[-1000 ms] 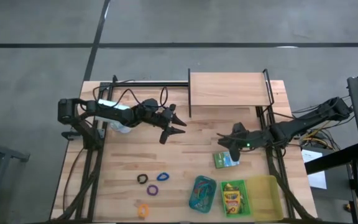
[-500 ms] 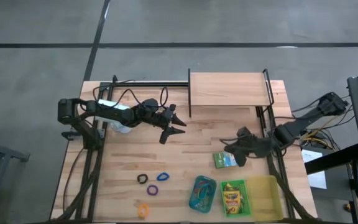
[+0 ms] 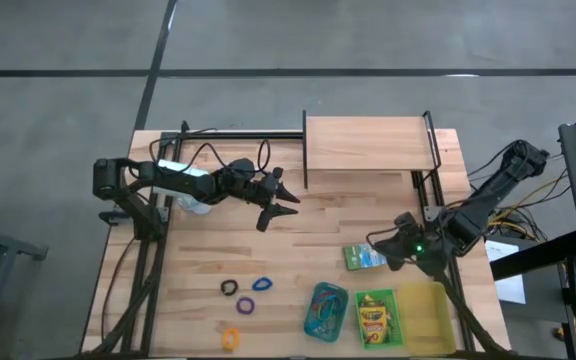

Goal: Pick & Place Office Desk Supplies
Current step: Put the crayon box into the green bin

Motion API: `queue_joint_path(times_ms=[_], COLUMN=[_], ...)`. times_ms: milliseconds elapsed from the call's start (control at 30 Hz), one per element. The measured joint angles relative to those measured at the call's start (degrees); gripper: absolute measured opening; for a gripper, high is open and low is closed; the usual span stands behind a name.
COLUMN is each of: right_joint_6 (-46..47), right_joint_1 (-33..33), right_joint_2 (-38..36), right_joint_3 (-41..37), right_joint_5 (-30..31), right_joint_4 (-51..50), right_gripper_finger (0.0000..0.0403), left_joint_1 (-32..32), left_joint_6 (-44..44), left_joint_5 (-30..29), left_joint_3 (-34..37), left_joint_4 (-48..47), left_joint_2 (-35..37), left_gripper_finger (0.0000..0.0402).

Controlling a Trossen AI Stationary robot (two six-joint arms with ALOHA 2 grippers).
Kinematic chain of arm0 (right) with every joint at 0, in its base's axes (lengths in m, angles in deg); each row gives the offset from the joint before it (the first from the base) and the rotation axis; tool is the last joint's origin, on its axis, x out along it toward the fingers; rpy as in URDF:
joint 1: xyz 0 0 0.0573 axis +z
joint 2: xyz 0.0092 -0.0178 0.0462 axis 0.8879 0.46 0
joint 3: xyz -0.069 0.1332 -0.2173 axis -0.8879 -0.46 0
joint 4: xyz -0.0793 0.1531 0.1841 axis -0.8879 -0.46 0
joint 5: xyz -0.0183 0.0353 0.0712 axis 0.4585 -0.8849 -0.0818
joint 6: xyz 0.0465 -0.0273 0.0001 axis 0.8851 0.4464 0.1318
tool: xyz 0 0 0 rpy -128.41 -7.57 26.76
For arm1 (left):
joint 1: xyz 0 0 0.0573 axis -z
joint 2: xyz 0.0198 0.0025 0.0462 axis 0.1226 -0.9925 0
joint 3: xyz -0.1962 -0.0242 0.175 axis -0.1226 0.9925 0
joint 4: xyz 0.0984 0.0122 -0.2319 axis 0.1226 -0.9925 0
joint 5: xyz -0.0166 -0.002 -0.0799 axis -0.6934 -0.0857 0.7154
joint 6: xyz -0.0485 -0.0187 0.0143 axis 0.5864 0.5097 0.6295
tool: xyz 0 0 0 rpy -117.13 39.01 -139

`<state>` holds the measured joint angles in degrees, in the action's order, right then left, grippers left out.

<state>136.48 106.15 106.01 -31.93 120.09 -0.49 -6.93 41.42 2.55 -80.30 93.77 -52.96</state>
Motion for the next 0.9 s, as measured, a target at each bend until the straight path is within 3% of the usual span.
queue_joint_path(times_ms=[200, 433, 733, 900], right_joint_6=[5.8, 24.75, 29.32, 29.98], right_joint_1=[5.13, 9.91, 11.76, 11.75], right_joint_2=[0.0, 0.05, -1.22, -2.29], right_joint_3=[-0.21, -1.9, -6.5, -9.64], right_joint_5=[-0.13, 2.96, 1.5, 1.47], right_joint_4=[-2.05, -16.43, -11.72, -7.44], right_gripper_finger=[0.0068, 0.0068, 0.0069, 0.0099], left_joint_1=[0.02, 0.02, 0.02, 0.02], left_joint_6=[0.0, 0.02, 0.02, 0.02], left_joint_5=[0.0, 0.0, 0.0, 0.0], left_joint_3=[0.0, 0.0, 0.02, 0.02], left_joint_4=[0.0, 0.0, 0.0, -0.02], left_joint_2=[0.0, 0.0, 0.0, 0.0], left_gripper_finger=[0.0165, 0.0165, 0.0165, 0.0165])
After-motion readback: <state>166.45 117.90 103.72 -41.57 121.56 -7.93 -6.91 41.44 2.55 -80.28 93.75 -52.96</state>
